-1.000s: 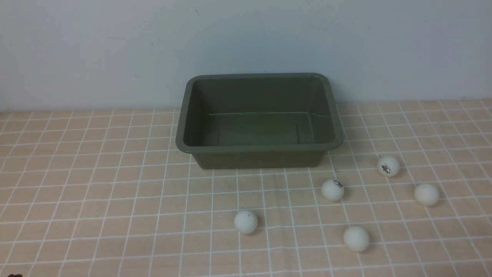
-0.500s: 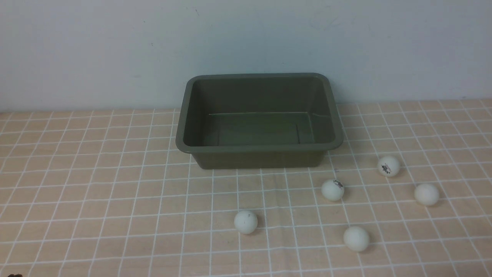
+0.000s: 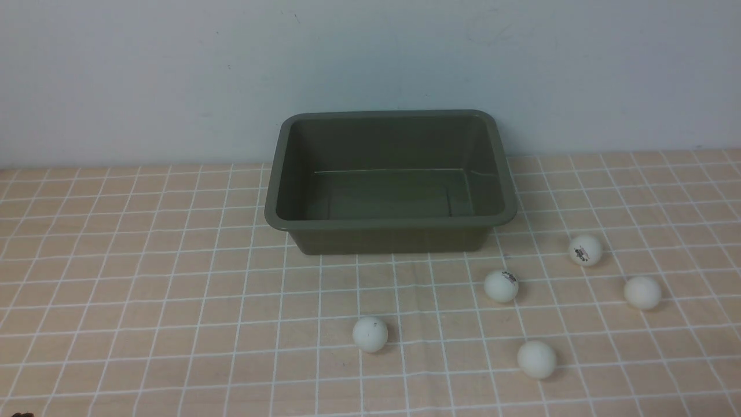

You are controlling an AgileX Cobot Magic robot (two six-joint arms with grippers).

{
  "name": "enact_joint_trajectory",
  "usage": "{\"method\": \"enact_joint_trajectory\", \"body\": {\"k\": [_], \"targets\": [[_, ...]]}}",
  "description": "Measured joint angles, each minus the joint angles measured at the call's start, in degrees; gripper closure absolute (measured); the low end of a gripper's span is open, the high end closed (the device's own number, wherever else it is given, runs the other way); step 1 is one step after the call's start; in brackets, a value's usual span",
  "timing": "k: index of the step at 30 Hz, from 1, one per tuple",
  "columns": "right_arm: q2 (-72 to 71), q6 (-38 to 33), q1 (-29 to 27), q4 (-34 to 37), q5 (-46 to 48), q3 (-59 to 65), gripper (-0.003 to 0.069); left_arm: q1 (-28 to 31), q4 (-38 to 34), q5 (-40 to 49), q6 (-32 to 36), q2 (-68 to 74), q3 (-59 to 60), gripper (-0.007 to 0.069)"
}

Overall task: Put the table tennis balls into the box on the light coffee tablecloth.
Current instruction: 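Reach for and grasp a ping pong ball on the table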

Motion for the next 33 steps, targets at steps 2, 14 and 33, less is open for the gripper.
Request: {"method": "enact_joint_trajectory", "body": {"k": [2, 14, 33], "targets": [[0.0, 0.0, 0.0, 0.0, 0.0, 0.0, 0.0677, 0.0, 0.0, 0.0, 0.0, 0.0, 0.0, 0.0693], [0.0, 1.13, 0.0, 3.71, -1.16, 0.0, 0.0677, 0.0, -3.11, 0.0, -1.51, 0.0, 0.0, 0.0693], [0.0, 6.26, 0.0, 43.74, -6.8, 0.0, 0.0677, 0.0, -44.52, 1.04, -7.38, 0.0, 0.0, 0.0693]]}}
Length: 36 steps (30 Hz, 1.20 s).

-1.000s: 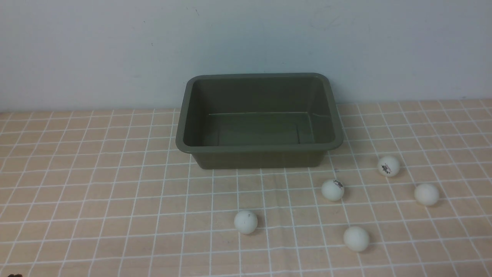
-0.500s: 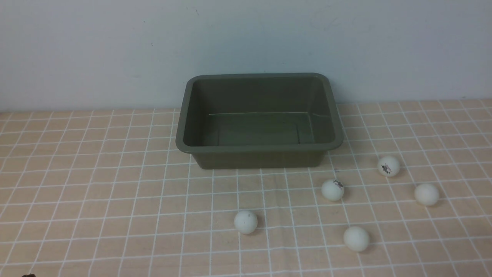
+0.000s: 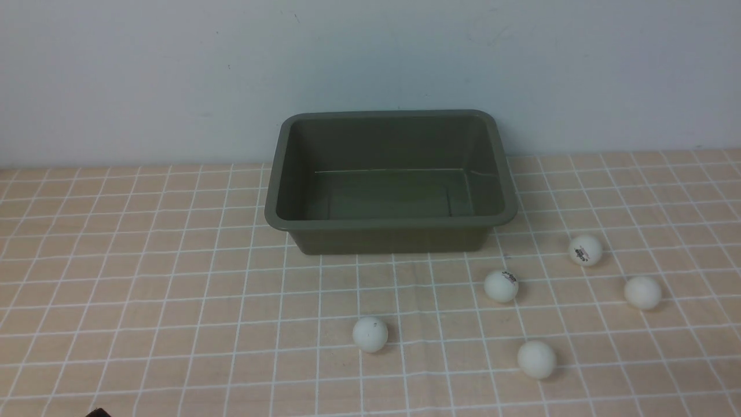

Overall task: Put the table tennis balls into the box on the light coffee tablecloth.
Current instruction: 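Reach for and grasp a ping pong ball on the table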

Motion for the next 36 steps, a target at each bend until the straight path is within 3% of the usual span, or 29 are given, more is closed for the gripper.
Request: {"method": "enact_joint_trajectory", "body": {"k": [5, 13, 20, 29, 36], "targets": [[0.0, -0.11, 0.0, 3.62, -1.35, 0.0, 0.0677, 0.0, -7.58, -0.56, -0.17, 0.0, 0.0, 0.0693], [0.0, -2.32, 0.0, 4.07, -1.41, -0.8, 0.0677, 0.0, -11.07, -1.59, -0.17, 0.0, 0.0, 0.0693], [2.59, -19.16, 0.0, 4.75, 4.54, -14.54, 0.0677, 0.0, -17.24, -3.56, 1.67, 0.0, 0.0, 0.0693], [22.86, -30.9, 0.0, 1.24, 29.52, -31.34, 0.0677, 0.0, -28.38, 1.27, 25.1, 0.0, 0.01, 0.0693], [41.95, -28.89, 0.0, -16.08, 34.51, -40.87, 0.0676, 0.0, -36.51, 5.16, 43.34, 0.0, 0.01, 0.0693]]}}
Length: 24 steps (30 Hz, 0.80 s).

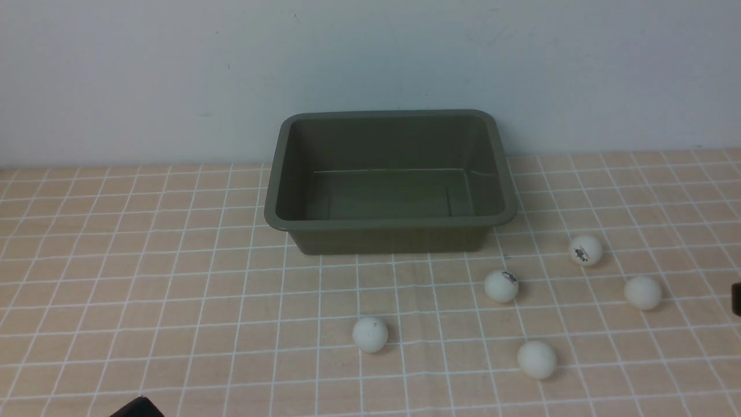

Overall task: Put the table tennis balls into the box on the light coffee tablecloth.
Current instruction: 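Reach for and grasp a ping pong ball on the table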

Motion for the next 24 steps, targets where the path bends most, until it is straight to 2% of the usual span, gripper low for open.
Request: {"method": "enact_joint_trajectory", "body": {"k": [7, 13, 20, 24], "targets": [[18.76, 7.83, 0.0, -13.82, 0.12, -6.75, 0.0675, 0.0, -0.02, 0.81, 2.08, 0.0, 0.0, 0.0693], [34.74, 9.78, 0.0, -15.04, -1.19, -14.87, 0.0675, 0.0, 2.54, 1.2, 2.08, 0.0, 0.0, 0.0693], [45.24, 10.7, 0.0, -14.76, 0.06, -21.81, 0.0669, 0.0, 3.72, 2.27, 2.08, 0.0, 0.0, 0.0693], [47.91, 9.34, 0.0, -13.65, 1.79, -23.4, 0.0637, 0.0, 3.79, 2.72, 2.47, 0.0, 0.0, 0.0693]]}}
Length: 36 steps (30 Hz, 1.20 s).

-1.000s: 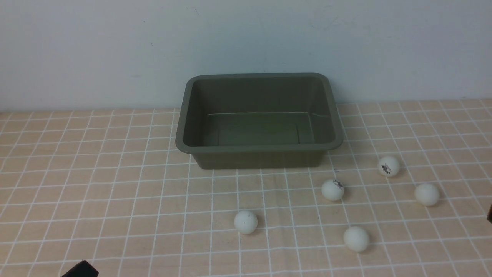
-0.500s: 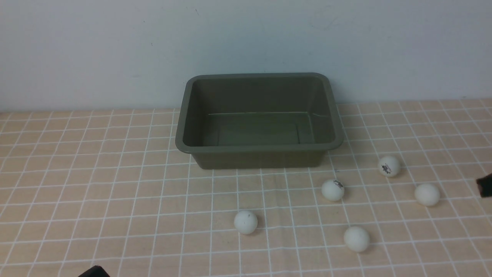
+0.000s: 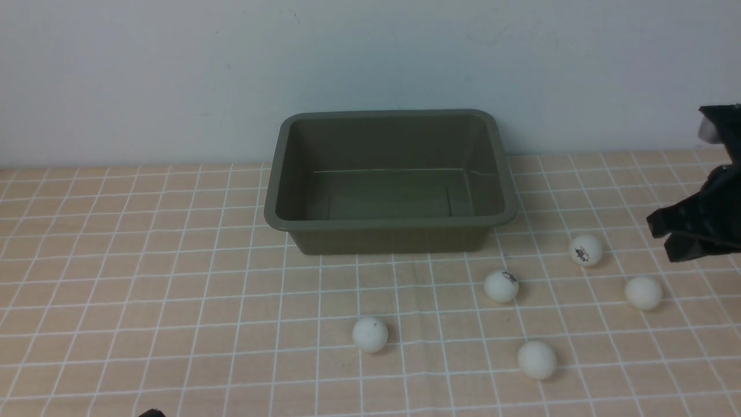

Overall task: Put the table tennis balls into the box on the light coffee tablecloth.
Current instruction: 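Reach for and grasp a ping pong ball on the table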

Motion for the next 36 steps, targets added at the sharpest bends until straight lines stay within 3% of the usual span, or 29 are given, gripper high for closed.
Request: {"method": "enact_joint_trajectory", "body": {"k": [6, 13, 18, 23, 36], "targets": [[0.24, -2.58, 0.0, 1.19, 0.03, -0.11, 0.0486, 0.0, 0.11, 1.36, 2.14, 0.0, 0.0, 0.0693], [0.24, -2.82, 0.0, 2.68, -1.58, -0.11, 0.0174, 0.0, 0.22, 3.68, 2.26, 0.0, 0.0, 0.0693], [1.35, -0.76, 0.0, 0.91, -4.48, -0.23, 0.002, 0.0, 1.29, 4.87, 2.37, 0.0, 0.0, 0.0693], [5.16, 0.98, 0.0, -1.66, -5.56, -0.28, -0.0012, 0.0, 3.4, 6.04, 2.37, 0.0, 0.0, 0.0693], [14.46, 1.34, 0.0, -2.74, -9.8, -0.45, 0.0008, 0.0, 3.86, 7.32, 2.37, 0.0, 0.0, 0.0693]]}}
